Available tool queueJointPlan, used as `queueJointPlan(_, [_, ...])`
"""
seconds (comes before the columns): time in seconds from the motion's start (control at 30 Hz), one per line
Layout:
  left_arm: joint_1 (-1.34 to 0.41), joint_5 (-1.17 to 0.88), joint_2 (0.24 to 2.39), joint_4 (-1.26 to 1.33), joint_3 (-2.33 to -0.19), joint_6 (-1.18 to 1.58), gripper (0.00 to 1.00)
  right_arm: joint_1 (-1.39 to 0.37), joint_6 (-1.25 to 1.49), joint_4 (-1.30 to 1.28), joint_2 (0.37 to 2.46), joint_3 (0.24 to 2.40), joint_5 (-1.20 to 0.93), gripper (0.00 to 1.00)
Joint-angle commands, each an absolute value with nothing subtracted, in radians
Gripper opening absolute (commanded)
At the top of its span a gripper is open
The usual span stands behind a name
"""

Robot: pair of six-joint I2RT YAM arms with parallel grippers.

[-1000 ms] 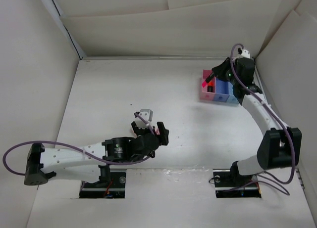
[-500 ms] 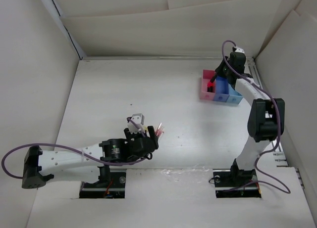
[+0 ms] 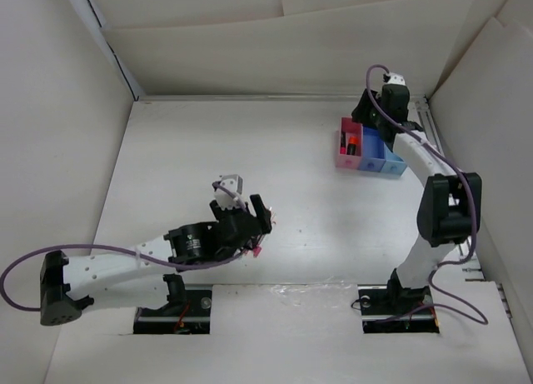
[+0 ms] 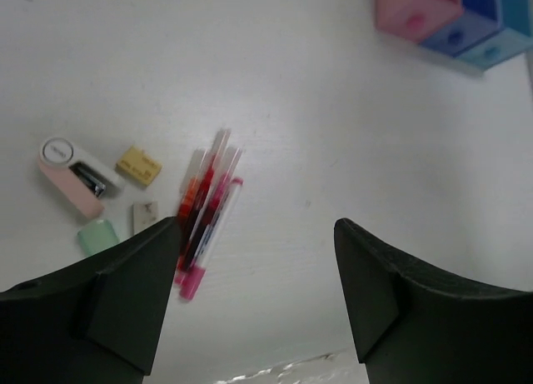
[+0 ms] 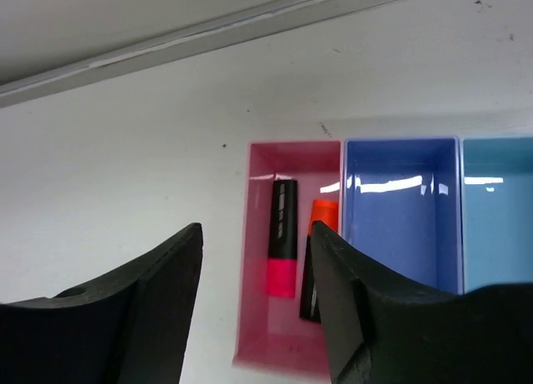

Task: Sort the stationery into containers
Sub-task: Place the pen in the storage box, then pick up the pen from the center of the board.

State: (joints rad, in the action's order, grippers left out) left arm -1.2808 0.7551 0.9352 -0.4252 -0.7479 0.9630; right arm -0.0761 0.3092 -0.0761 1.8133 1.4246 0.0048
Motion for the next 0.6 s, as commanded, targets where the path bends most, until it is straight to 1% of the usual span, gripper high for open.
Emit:
queueJointPlan(0.0, [-1.179,0.725,0.948,-0.264,-0.825,0.816,0.7,-0.097,0.316,-0.049,1.614,1.373,-0.011,0.6])
queueJointPlan(0.03, [-1.073,0.651,0.96,-0.179,-0.807,0.79,0.7,-0.113,0.328,-0.049,1.579,1.347,-0.011,0.6])
queueJointPlan(0.07, [-1.019,0.5,0.96,-0.148,-0.789,0.757,0.7,-0.139,0.328,-0.049,1.542,1.318,-0.011,0.6])
queueJointPlan(0.1, [-0.976,0.45,0.96,-0.131,-0.76,0.756,0.69,-0.152,0.342,-0.049,1.507,1.254,-0.011,0.6])
queueJointPlan(0.13, [-0.947,0.425,0.96,-0.13,-0.75,0.756,0.67,-0.167,0.351,-0.049,1.433,1.22,-0.011,0.6])
queueJointPlan(0.17, [-0.934,0.451,0.95,-0.156,-0.75,0.756,0.67,-0.199,0.351,-0.058,1.396,1.183,-0.002,0.6])
queueJointPlan(0.2, [-0.934,0.478,0.937,-0.184,-0.741,0.768,0.65,-0.215,0.36,-0.058,1.361,1.146,-0.002,0.58])
queueJointPlan(0.27, [-0.934,0.489,0.887,-0.26,-0.712,0.791,0.57,-0.242,0.385,-0.058,1.26,1.036,-0.002,0.57])
queueJointPlan(0.3, [-0.934,0.477,0.868,-0.277,-0.697,0.805,0.52,-0.274,0.385,-0.058,1.229,1.001,-0.015,0.54])
queueJointPlan(0.33, [-0.934,0.451,0.855,-0.291,-0.657,0.834,0.44,-0.293,0.385,-0.058,1.204,0.941,-0.015,0.52])
queueJointPlan(0.4, [-0.934,0.384,0.819,-0.339,-0.621,0.873,0.37,-0.374,0.394,-0.069,1.135,0.887,-0.034,0.39])
queueJointPlan(0.47, [-0.934,0.356,0.799,-0.37,-0.577,0.902,0.34,-0.441,0.394,-0.089,1.095,0.833,-0.034,0.32])
queueJointPlan(0.5, [-0.943,0.356,0.779,-0.408,-0.566,0.934,0.32,-0.475,0.394,-0.104,1.086,0.819,-0.023,0.15])
queueJointPlan(0.53, [-0.957,0.374,0.77,-0.431,-0.555,0.951,0.32,-0.547,0.385,-0.123,1.077,0.805,-0.002,0.1])
queueJointPlan(0.57, [-0.966,0.386,0.77,-0.451,-0.546,0.968,0.32,-0.58,0.385,-0.138,1.077,0.795,0.009,0.08])
